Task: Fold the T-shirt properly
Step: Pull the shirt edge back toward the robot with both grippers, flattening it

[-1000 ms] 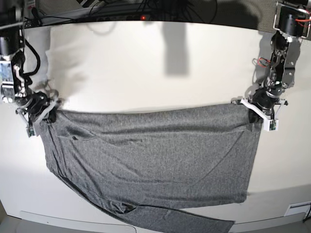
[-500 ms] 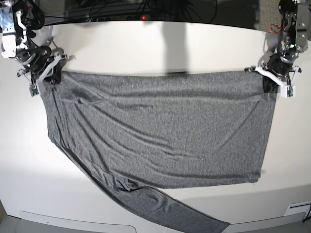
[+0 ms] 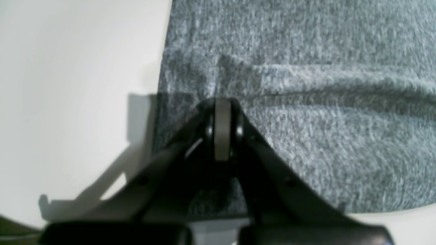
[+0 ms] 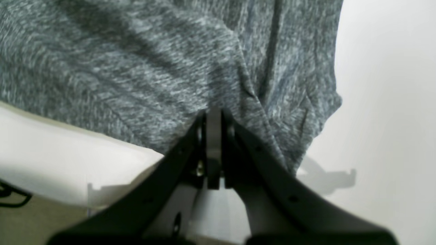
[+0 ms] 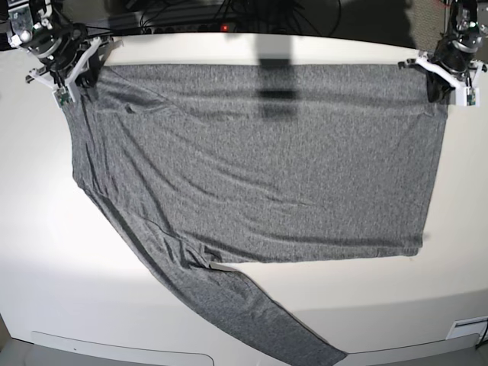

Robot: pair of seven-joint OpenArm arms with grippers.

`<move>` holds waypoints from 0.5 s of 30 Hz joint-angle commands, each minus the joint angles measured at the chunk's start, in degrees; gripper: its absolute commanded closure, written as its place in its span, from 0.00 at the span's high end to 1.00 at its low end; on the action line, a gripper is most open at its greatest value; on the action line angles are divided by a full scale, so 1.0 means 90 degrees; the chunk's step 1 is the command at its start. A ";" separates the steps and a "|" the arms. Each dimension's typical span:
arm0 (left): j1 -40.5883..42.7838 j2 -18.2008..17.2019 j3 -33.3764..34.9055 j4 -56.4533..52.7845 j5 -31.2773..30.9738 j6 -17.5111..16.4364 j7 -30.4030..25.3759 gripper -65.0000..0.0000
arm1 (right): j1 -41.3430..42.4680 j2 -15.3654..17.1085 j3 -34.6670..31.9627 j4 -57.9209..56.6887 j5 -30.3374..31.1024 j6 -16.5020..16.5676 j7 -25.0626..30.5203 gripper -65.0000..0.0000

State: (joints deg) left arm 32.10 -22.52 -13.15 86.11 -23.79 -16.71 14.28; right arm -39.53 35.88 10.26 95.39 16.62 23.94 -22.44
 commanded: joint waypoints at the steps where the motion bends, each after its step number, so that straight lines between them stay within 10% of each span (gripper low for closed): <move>1: 0.0141 -0.0039 -0.0017 0.0032 0.0136 0.0039 0.0478 0.00 | -0.0124 0.0085 0.0032 0.0073 -0.0022 -0.0039 -0.0192 0.00; 15: 0.0248 -0.0039 -0.0036 0.0712 0.0136 -0.0080 0.0653 0.00 | -0.0602 0.0087 0.0032 0.0192 -0.0763 -0.0644 -0.0374 0.00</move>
State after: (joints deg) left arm 33.67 -22.35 -13.37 91.79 -22.74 -17.15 19.73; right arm -44.16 35.90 10.35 97.23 10.59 18.96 -22.85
